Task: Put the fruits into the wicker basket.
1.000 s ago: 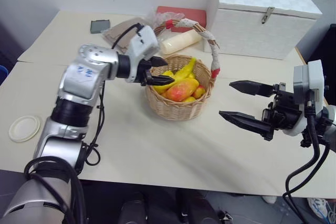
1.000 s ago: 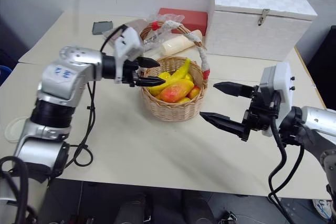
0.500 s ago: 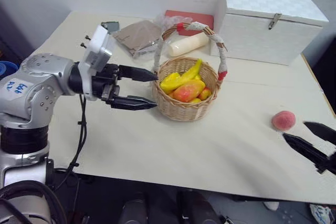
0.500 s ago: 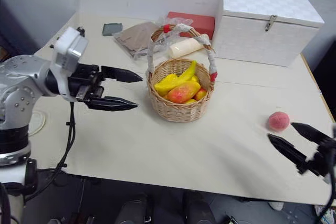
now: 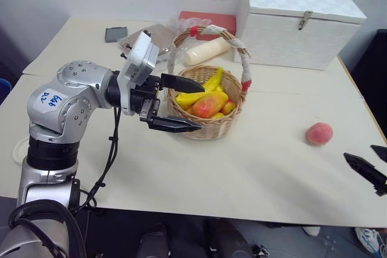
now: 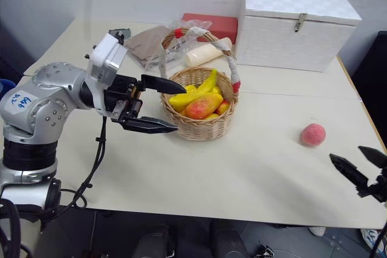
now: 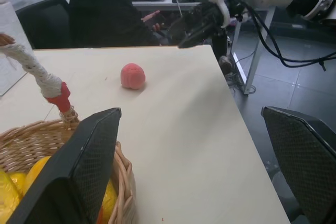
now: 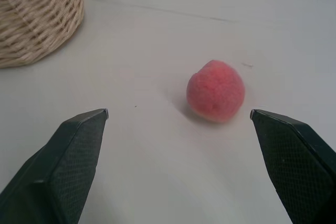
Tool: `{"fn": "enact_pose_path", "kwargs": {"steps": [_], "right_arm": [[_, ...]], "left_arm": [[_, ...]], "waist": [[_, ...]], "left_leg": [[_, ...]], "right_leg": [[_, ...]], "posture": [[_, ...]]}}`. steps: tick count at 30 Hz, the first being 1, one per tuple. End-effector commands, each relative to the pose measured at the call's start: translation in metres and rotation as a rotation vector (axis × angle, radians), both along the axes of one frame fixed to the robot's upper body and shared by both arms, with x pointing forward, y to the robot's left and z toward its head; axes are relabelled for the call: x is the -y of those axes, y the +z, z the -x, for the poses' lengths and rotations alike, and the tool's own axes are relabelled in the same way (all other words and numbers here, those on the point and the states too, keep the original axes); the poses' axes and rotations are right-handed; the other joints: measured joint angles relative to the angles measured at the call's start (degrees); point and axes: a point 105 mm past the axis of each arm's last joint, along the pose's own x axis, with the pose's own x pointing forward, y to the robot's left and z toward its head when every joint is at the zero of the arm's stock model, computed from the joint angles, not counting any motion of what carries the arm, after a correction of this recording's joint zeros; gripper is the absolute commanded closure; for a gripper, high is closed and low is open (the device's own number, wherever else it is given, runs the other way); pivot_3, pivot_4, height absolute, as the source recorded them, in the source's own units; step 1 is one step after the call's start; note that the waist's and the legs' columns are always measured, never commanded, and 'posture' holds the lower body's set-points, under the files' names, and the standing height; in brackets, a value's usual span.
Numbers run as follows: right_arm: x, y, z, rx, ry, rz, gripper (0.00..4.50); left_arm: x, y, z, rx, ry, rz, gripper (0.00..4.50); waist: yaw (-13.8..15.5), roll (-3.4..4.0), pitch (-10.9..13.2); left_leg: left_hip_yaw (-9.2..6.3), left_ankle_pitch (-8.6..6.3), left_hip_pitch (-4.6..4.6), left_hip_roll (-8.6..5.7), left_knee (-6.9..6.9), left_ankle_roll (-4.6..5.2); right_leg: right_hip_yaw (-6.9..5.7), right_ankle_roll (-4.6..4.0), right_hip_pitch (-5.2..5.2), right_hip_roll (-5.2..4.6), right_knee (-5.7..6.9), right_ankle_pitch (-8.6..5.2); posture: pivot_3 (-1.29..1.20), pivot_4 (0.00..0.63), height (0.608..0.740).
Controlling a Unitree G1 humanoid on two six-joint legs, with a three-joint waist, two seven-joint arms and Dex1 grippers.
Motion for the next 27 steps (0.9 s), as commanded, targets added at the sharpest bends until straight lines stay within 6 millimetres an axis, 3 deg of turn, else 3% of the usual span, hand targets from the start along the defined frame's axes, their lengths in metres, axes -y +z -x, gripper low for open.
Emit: {"fn": "enact_pose_path", "kwargs": {"steps": [1,7,13,18,21,25,27], "right_arm": [[0.008,-0.005,-0.025,0.02,-0.074,0.03,0.0],[0.011,-0.013,-0.067,0.036,-0.149,-0.011,0.0],[-0.013,-0.018,-0.103,0.028,-0.128,-0.074,0.0],[-0.004,-0.034,-0.125,-0.031,-0.241,-0.057,0.0],[0.003,-0.039,-0.128,-0.043,-0.29,-0.032,0.63],[0.004,-0.037,-0.128,-0.033,-0.289,-0.025,1.93],[0.003,-0.033,-0.128,-0.013,-0.276,-0.014,2.18]], "left_arm": [[0.009,0.009,0.009,0.08,-0.025,0.006,0.01],[0.007,0.01,0.012,0.086,0.005,0.01,0.01],[0.005,0.011,0.01,0.098,0.047,0.016,0.01],[0.004,0.011,0.008,0.116,0.07,0.009,0.01],[0.003,0.013,0.006,0.121,0.086,0.012,0.0],[0.001,0.013,0.005,0.122,0.098,0.011,0.0],[0.001,0.013,0.004,0.125,0.105,0.011,0.0]], "waist": [[-0.16,0.01,0.0],[-0.35,0.12,0.01],[-0.45,0.19,0.01],[-0.48,0.19,0.01],[-0.47,0.19,0.01],[-0.65,0.19,0.01],[-0.66,0.19,0.01]], "left_leg": [[0.04,0.0,-0.01,-0.03,0.04,0.0],[0.19,0.02,0.07,-0.04,0.06,0.0],[0.17,0.04,0.06,-0.01,0.07,-0.04],[0.2,0.04,0.08,0.01,0.08,-0.05],[0.2,0.21,0.07,0.01,0.07,-0.34],[0.25,0.22,0.08,0.01,0.07,-0.35],[0.27,0.22,0.11,0.03,0.07,-0.35]], "right_leg": [[0.02,0.02,-0.01,-0.04,0.01,0.01],[0.07,0.05,-0.04,-0.09,0.09,0.02],[0.11,0.03,-0.06,-0.02,0.12,0.01],[0.11,0.03,-0.06,-0.02,0.13,0.02],[0.12,0.02,-0.07,-0.02,0.11,0.01],[0.15,0.03,-0.06,-0.01,0.11,0.02],[0.17,0.03,-0.07,0.02,0.14,0.01]], "posture": [[0.0,0.15,0.74],[0.0,0.15,0.74],[0.0,0.15,0.74],[0.0,0.15,0.74],[0.0,0.15,0.74],[0.0,0.15,0.74],[0.0,0.15,0.74]]}}
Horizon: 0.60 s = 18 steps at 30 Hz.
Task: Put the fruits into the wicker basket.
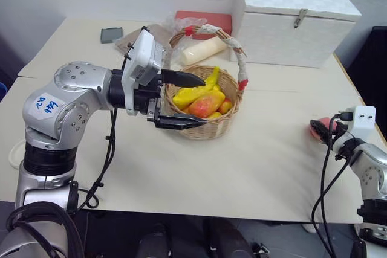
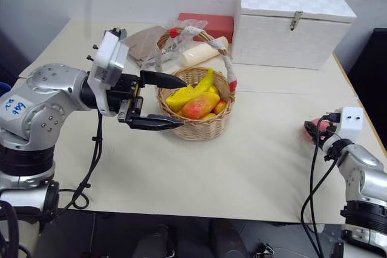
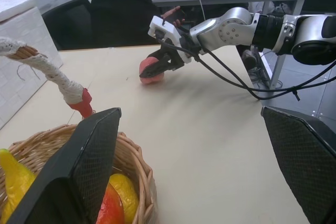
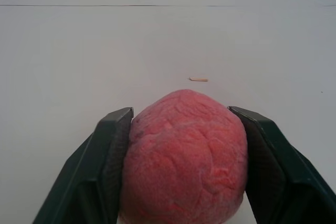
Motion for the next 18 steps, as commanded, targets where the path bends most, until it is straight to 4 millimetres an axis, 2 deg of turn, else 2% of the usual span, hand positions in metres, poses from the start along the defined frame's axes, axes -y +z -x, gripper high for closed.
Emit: {"fn": "enact_pose_path", "kwargs": {"steps": [1,4,8,10,12,13,16,18], "right_arm": [[-0.007,0.004,0.001,0.029,0.046,0.016,2.2],[-0.032,0.019,0.005,0.091,0.186,0.027,2.2],[-0.127,0.068,0.045,0.232,0.698,-0.094,2.2],[-0.16,0.091,0.061,0.276,0.854,-0.138,2.2],[-0.185,0.105,0.069,0.293,0.956,-0.148,2.2],[-0.197,0.113,0.068,0.312,0.988,-0.141,2.2],[-0.238,0.133,0.049,0.358,1.01,-0.137,2.2],[-0.264,0.133,0.035,0.348,1.02,-0.096,2.2]], "left_arm": [[-0.003,0.01,0.003,0.06,0.013,0.007,0.0],[-0.006,0.01,-0.001,0.059,0.037,0.012,0.0],[-0.032,0.007,-0.009,0.001,0.139,0.029,0.0],[-0.047,0.003,-0.011,-0.009,0.193,0.007,0.0],[-0.058,0.001,-0.011,-0.015,0.228,-0.004,0.0],[-0.063,0.002,-0.011,-0.016,0.246,-0.004,0.0],[-0.076,0.008,-0.011,-0.006,0.3,0.002,0.0],[-0.079,0.01,-0.011,0.004,0.32,-0.002,0.0]], "waist": [[0.01,0.0,0.0],[0.07,0.0,0.0],[-0.27,0.17,0.09],[-0.91,0.17,0.1],[-1.28,0.15,0.11],[-1.29,0.11,0.13],[-1.61,-0.03,0.15],[-1.39,-0.01,0.14]], "left_leg": [[-0.01,0.0,0.0,0.02,0.0,0.0],[-0.01,0.0,-0.01,0.02,-0.02,-0.01],[0.02,0.03,-0.01,0.09,-0.1,-0.08],[-0.02,0.05,0.09,0.12,-0.19,-0.18],[-0.07,0.05,0.13,0.14,-0.25,-0.18],[-0.09,0.03,0.15,0.14,-0.26,-0.15],[-0.09,-0.02,0.18,0.14,-0.32,-0.02],[-0.03,0.04,-0.02,0.1,-0.39,-0.01]], "right_leg": [[0.0,0.0,0.0,0.03,0.0,0.0],[0.02,0.0,0.0,0.05,-0.01,0.0],[0.11,0.0,-0.06,0.18,0.02,0.0],[0.26,0.0,-0.1,0.3,0.11,0.0],[0.23,-0.01,-0.1,0.28,0.14,0.0],[0.22,-0.02,-0.1,0.27,0.15,0.01],[0.21,-0.14,-0.15,0.24,0.13,0.07],[0.23,-0.2,-0.52,0.2,0.24,0.08]], "posture": [[0.0,0.15,0.74],[0.0,0.15,0.74],[0.0,0.15,0.74],[0.0,0.15,0.74],[0.0,0.15,0.74],[0.0,0.15,0.74],[0.0,0.15,0.74],[0.0,0.15,0.74]]}}
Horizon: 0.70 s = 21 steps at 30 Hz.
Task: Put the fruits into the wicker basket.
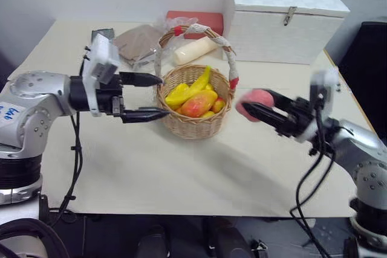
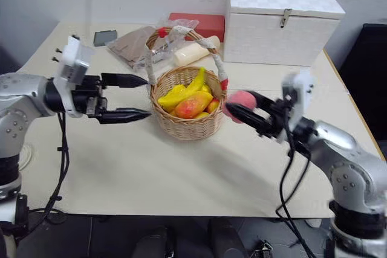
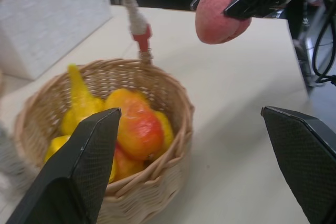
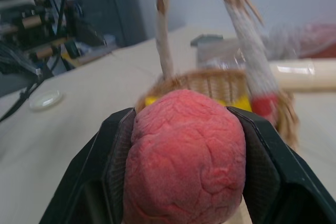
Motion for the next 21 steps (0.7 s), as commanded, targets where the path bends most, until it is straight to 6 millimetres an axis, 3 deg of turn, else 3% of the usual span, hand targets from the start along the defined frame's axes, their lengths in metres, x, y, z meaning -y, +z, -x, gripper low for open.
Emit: {"fn": "enact_pose_path", "kwargs": {"steps": [1,4,8,9,14,18,21], "right_arm": [[-0.034,-0.007,-0.026,-0.006,-0.049,0.074,2.2],[-0.054,-0.011,-0.059,-0.001,-0.154,0.106,2.2],[-0.082,-0.01,-0.076,0.017,-0.17,0.112,2.2],[-0.089,-0.009,-0.077,0.014,-0.16,0.1,1.85],[-0.099,0.011,-0.063,0.076,-0.077,0.039,0.11],[-0.082,0.029,-0.033,0.125,0.019,-0.021,0.03],[-0.057,0.023,-0.009,0.123,0.059,0.015,0.03]], "left_arm": [[-0.004,0.013,0.004,0.058,0.019,0.004,0.0],[-0.001,0.013,0.004,0.069,0.018,0.004,0.0],[0.003,0.013,0.007,0.076,0.013,0.009,0.0],[0.003,0.013,0.007,0.078,0.016,0.01,0.0],[0.003,0.012,0.006,0.081,0.03,0.015,0.0],[0.003,0.011,0.006,0.078,0.026,0.023,0.0],[0.005,0.012,0.002,0.078,0.02,0.032,0.0]], "waist": [[0.2,-0.01,-0.01],[0.42,-0.03,-0.02],[0.33,-0.06,-0.04],[0.28,-0.06,-0.05],[0.14,-0.06,-0.05],[0.25,-0.07,-0.05],[0.64,-0.09,-0.07]], "left_leg": [[0.0,0.04,-0.22,-0.01,-0.01,-0.04],[-0.02,0.12,-0.58,-0.01,0.02,-0.17],[0.09,0.24,-1.56,-0.02,0.4,-0.25],[0.12,0.23,-1.65,-0.01,0.43,-0.25],[0.19,0.27,-2.07,-0.01,0.55,-0.31],[0.15,0.33,-2.15,-0.03,0.73,-0.28],[0.03,0.38,-2.15,-0.08,0.77,-0.23]], "right_leg": [[0.01,-0.03,-0.28,0.0,0.07,-0.01],[-0.04,-0.09,-0.61,-0.01,0.09,-0.05],[-0.12,-0.08,-1.49,-0.18,0.39,-0.04],[-0.12,-0.08,-1.59,-0.21,0.54,-0.04],[-0.13,-0.08,-2.15,-0.23,0.91,-0.05],[-0.15,-0.08,-2.22,-0.23,0.9,-0.05],[-0.26,-0.08,-2.16,-0.29,0.94,-0.04]], "posture": [[0.0,0.15,0.74],[0.0,0.15,0.74],[0.0,0.15,0.74],[0.0,0.15,0.74],[0.0,0.15,0.74],[0.0,0.15,0.74],[0.0,0.15,0.74]]}}
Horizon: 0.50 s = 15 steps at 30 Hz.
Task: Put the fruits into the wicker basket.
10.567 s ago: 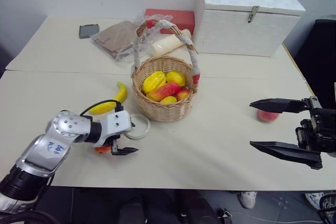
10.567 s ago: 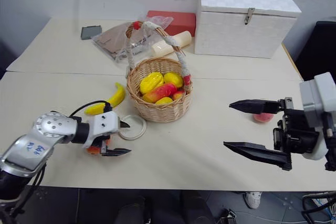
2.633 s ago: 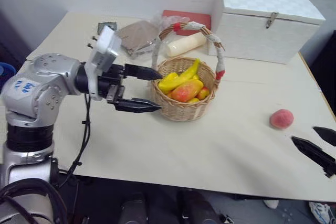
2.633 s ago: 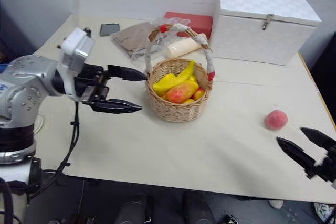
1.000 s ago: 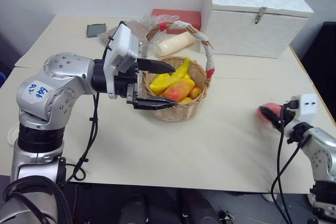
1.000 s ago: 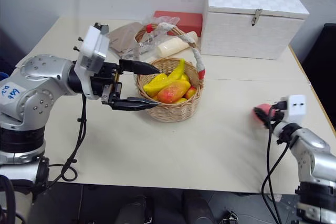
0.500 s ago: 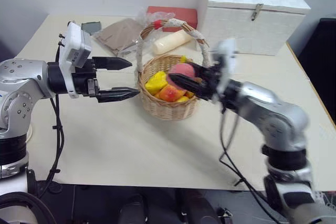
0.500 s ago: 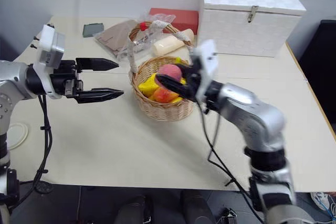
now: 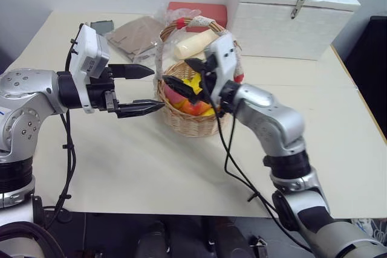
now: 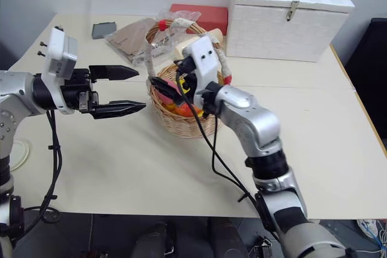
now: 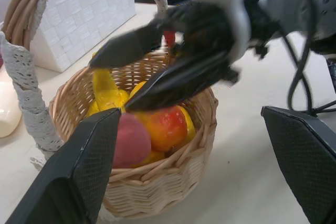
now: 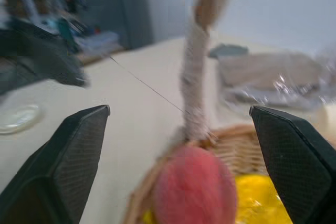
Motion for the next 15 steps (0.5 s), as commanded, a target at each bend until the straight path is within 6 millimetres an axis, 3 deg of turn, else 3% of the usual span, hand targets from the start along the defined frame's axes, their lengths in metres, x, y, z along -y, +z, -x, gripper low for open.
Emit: {"fn": "enact_pose_path", "kwargs": {"steps": [1,6,9,12,15], "right_arm": [[0.028,0.005,0.032,0.039,0.05,0.022,0.03],[0.089,-0.016,0.045,-0.018,-0.101,0.116,0.03],[0.12,-0.02,0.037,-0.03,-0.252,0.127,0.03],[0.128,-0.017,0.021,-0.03,-0.338,0.075,0.03],[0.12,-0.017,0.003,-0.026,-0.36,0.034,0.03]], "left_arm": [[0.005,0.008,0.001,0.041,-0.022,0.017,0.0],[0.006,0.01,-0.003,0.048,-0.034,0.022,0.0],[0.008,0.01,-0.005,0.051,-0.047,0.02,0.0],[0.012,0.011,-0.006,0.059,-0.063,0.02,0.0],[0.015,0.012,-0.006,0.064,-0.072,0.024,0.0]], "waist": [[0.33,-0.01,-0.01],[0.86,-0.03,-0.02],[0.66,-0.03,-0.02],[0.1,-0.03,-0.02],[-0.4,-0.03,-0.02]], "left_leg": [[-0.03,0.01,0.0,-0.03,0.0,0.01],[-0.03,-0.02,0.01,-0.1,-0.01,0.17],[0.0,-0.07,0.04,-0.06,-0.03,0.26],[0.03,-0.05,0.1,-0.04,-0.01,0.27],[0.08,0.0,0.18,-0.03,-0.02,0.21]], "right_leg": [[-0.02,0.0,0.02,-0.02,0.01,0.0],[-0.01,0.0,0.05,-0.04,0.0,0.0],[0.05,0.0,0.04,0.04,0.0,0.0],[0.14,0.01,0.04,0.12,0.09,0.01],[0.33,0.02,0.04,0.26,0.19,0.02]], "posture": [[0.0,0.15,0.74],[0.0,0.15,0.74],[0.0,0.15,0.74],[0.0,0.15,0.74],[0.0,0.15,0.74]]}}
